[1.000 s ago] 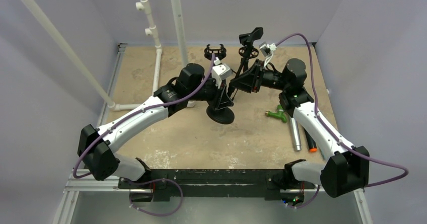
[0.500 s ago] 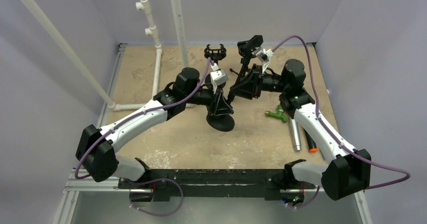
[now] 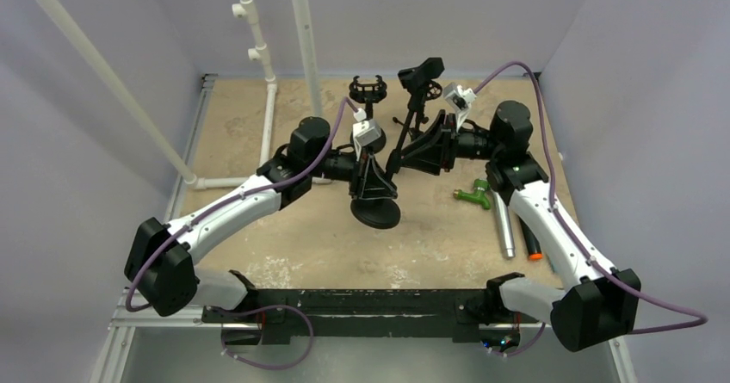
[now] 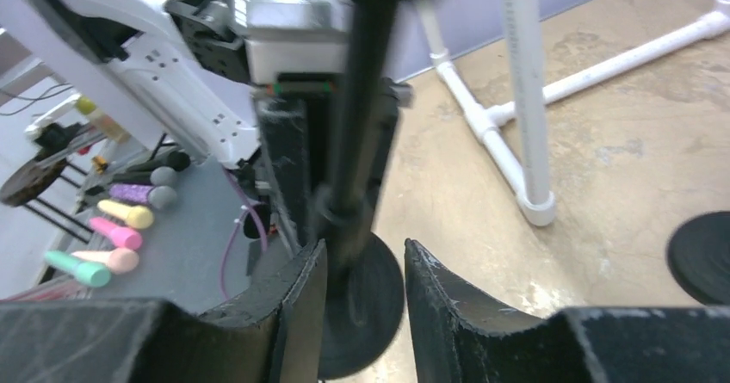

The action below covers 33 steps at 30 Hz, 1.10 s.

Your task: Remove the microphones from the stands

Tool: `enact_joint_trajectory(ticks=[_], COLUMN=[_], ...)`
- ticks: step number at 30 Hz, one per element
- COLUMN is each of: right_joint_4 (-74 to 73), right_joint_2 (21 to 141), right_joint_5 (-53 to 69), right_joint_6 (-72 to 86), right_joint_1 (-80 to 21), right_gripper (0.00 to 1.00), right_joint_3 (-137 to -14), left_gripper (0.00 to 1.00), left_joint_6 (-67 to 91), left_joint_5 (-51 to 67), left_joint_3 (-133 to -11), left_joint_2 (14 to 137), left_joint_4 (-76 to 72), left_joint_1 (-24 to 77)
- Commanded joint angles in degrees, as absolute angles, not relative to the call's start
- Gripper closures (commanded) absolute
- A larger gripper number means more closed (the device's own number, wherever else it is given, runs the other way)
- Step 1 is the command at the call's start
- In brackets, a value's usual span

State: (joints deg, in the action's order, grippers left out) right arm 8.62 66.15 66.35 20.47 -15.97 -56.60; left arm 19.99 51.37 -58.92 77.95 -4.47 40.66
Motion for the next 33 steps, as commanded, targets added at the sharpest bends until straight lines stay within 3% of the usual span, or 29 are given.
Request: enact_joint_trajectory(ticks=[1,17,22,33], right_joint_4=[4.86,0.21,0.18,-4.48], right_joint_2=[66.12,64.04,64.12,66.36], right_joint_5=[61.80,65.98,65.04,58.91], right_joint_6=[15.80,14.33,16.20,15.42], right_joint_1=[-13.57,-13.09,-13.09,-12.22], right_gripper=[0.63,0.57,0.43,0.30], right_joint_3=[-57.87,-61.73,-63.99,-71.55], left_gripper=[1.00,1.00,1.00,1.00], left_joint_6=[20.13,16.02,14.99,12.14], left_joint_5=[59.09,48.28,44.49,47.50], left_joint_3=[-60.29,-62.49,-63.69,-62.87], left_joint_2=[71.95,71.99,73.02,72.96], left_joint_4=[-14.95,-5.94,-3.30,-1.88], left_joint_1=[40.74,40.19,40.22,40.18])
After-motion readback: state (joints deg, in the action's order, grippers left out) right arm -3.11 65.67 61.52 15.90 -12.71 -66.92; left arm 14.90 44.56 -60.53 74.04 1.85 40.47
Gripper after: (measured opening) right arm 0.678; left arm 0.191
